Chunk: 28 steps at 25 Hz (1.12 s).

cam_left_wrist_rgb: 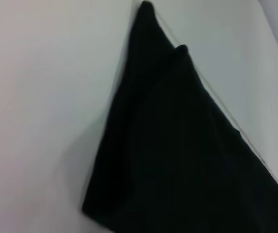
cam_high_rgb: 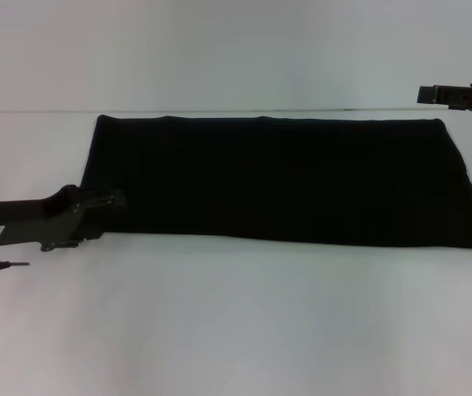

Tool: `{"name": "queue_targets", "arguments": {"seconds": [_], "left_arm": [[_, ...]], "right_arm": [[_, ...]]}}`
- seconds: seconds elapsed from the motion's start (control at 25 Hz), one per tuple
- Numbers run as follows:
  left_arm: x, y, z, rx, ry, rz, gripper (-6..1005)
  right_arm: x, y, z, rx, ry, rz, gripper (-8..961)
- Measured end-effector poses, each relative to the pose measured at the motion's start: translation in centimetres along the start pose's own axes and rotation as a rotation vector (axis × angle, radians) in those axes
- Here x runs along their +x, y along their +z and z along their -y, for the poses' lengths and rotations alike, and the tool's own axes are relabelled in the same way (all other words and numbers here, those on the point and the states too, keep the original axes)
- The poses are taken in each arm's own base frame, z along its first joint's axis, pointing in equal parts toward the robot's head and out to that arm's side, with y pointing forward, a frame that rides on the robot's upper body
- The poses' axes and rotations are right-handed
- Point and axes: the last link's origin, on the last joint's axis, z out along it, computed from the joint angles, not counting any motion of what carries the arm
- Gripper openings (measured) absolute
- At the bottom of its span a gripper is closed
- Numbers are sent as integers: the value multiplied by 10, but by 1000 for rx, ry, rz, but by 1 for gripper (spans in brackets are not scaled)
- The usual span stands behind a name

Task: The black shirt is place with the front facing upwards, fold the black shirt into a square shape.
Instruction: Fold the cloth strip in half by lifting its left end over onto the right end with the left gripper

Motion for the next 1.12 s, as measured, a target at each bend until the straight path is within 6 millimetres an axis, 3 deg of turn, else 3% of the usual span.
{"name": "queue_targets", "arguments": {"seconds": [0.52,1.12], "left_arm": [[3,3,13,71,-55,-40,847],[9,11,8,101,-27,-44,846]], "right_arm": [[3,-2,3,3,8,-1,826],[-2,-2,1,0,2,8,826]]}}
